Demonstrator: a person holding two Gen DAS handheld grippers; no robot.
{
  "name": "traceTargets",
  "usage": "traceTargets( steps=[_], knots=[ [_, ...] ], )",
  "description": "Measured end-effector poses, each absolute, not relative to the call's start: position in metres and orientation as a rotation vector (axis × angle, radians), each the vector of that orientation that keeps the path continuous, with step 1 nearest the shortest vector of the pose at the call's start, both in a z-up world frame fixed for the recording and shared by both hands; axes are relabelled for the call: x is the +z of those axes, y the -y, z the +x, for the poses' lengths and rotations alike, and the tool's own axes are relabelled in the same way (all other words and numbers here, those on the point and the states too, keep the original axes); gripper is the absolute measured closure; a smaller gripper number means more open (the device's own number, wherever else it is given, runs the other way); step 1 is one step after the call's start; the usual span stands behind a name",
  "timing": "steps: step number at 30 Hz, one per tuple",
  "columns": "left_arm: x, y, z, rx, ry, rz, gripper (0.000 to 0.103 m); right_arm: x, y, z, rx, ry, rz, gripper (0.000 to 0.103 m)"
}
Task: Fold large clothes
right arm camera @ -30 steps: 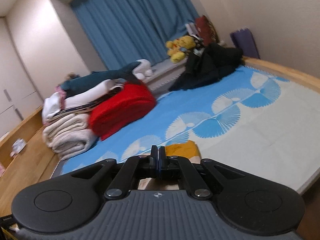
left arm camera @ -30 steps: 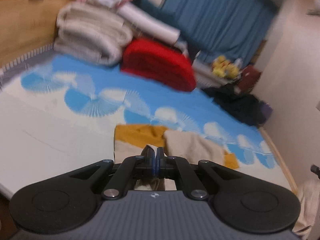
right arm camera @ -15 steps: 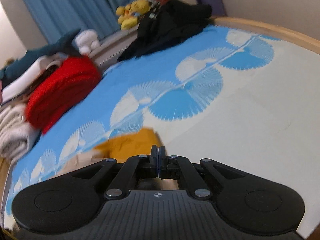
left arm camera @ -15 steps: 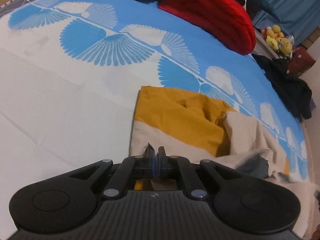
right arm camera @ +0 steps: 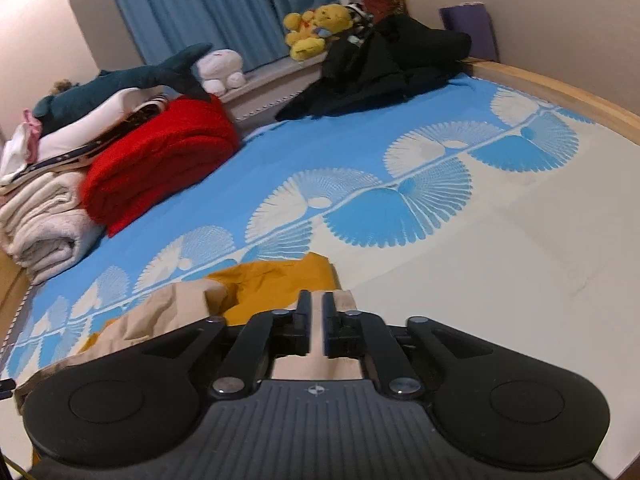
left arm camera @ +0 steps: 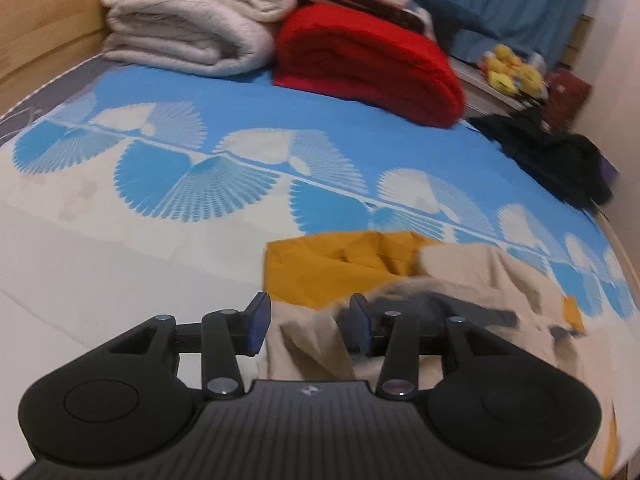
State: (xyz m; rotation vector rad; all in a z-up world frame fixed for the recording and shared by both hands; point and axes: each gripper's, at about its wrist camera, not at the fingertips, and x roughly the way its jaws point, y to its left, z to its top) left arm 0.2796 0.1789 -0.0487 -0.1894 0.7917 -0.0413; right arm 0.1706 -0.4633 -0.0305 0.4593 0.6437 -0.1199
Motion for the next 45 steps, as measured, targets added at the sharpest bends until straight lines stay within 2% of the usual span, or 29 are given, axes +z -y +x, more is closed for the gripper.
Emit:
traceTargets(
  steps=[2,4,6,7,11,21,22,24,25,26,27,28,30,31,32,33,35,36,38,39,42,45],
  knots=[
    [-0.04,-0.173,0.277,-0.041,-0.793,-0.126,0.044,-0.036,0.465,0.171,-0.076,-0.68,0.442,0.062],
    [-0.037,-0.164,0.274,-0.07,-0.782,-0.049,0.039,-0.049,0.464,0.172,-0.069,-0.72,0.43,0.06],
    [-0.041,-0.16,0.268,-0.095,-0.757,-0.014,0.028,-0.067,0.463,0.177,-0.064,-0.768,0.46,0.06],
    [-0.048,-0.159,0.266,-0.104,-0.754,-0.009,0.026,-0.074,0.463,0.181,-0.052,-0.789,0.477,0.06],
    [-0.084,-0.146,0.274,-0.07,-0.856,0.084,0.026,-0.105,0.459,0.196,-0.062,-0.861,0.479,0.06],
    [-0.128,-0.141,0.303,-0.088,-0.893,0.134,0.026,-0.149,0.461,0.224,-0.042,-0.937,0.511,0.06],
    [-0.131,-0.143,0.305,-0.094,-0.891,0.125,0.026,-0.147,0.459,0.226,-0.034,-0.931,0.497,0.064],
    [-0.139,-0.145,0.312,-0.108,-0.898,0.106,0.027,-0.138,0.453,0.227,-0.001,-0.895,0.463,0.103],
    [-0.141,-0.146,0.316,-0.115,-0.901,0.099,0.029,-0.134,0.45,0.226,0.023,-0.876,0.456,0.103],
    [-0.142,-0.147,0.319,-0.124,-0.898,0.089,0.037,-0.128,0.447,0.225,0.046,-0.856,0.444,0.103],
    [-0.144,-0.149,0.322,-0.135,-0.892,0.074,0.047,-0.123,0.444,0.225,0.061,-0.838,0.423,0.103],
    [-0.144,-0.151,0.324,-0.144,-0.889,0.061,0.053,-0.12,0.44,0.224,0.078,-0.824,0.409,0.103],
    [-0.144,-0.154,0.329,-0.155,-0.886,0.043,0.074,-0.118,0.439,0.225,0.08,-0.815,0.391,0.103],
    [-0.144,-0.155,0.331,-0.155,-0.882,0.043,0.081,-0.117,0.442,0.227,0.06,-0.818,0.39,0.103],
    [-0.143,-0.157,0.332,-0.16,-0.878,0.042,0.094,-0.117,0.447,0.228,0.028,-0.821,0.394,0.103],
    [-0.142,-0.159,0.333,-0.173,-0.878,0.032,0.097,-0.118,0.454,0.229,-0.009,-0.823,0.404,0.103],
    [-0.139,-0.163,0.335,-0.195,-0.871,0.013,0.099,-0.122,0.467,0.23,-0.043,-0.831,0.451,0.092],
    [-0.137,-0.164,0.334,-0.196,-0.865,0.011,0.099,-0.126,0.472,0.23,-0.029,-0.845,0.481,0.074],
    [-0.133,-0.166,0.335,-0.196,-0.858,0.004,0.099,-0.135,0.475,0.233,-0.003,-0.877,0.494,0.053],
    [-0.132,-0.167,0.334,-0.198,-0.86,-0.002,0.098,-0.139,0.474,0.235,-0.001,-0.899,0.481,0.046],
    [-0.131,-0.172,0.336,-0.206,-0.877,-0.024,0.094,-0.148,0.476,0.242,-0.015,-0.931,0.487,0.038],
    [-0.136,-0.174,0.337,-0.193,-0.892,-0.023,0.088,-0.158,0.482,0.247,-0.03,-0.952,0.522,0.037]
  ],
)
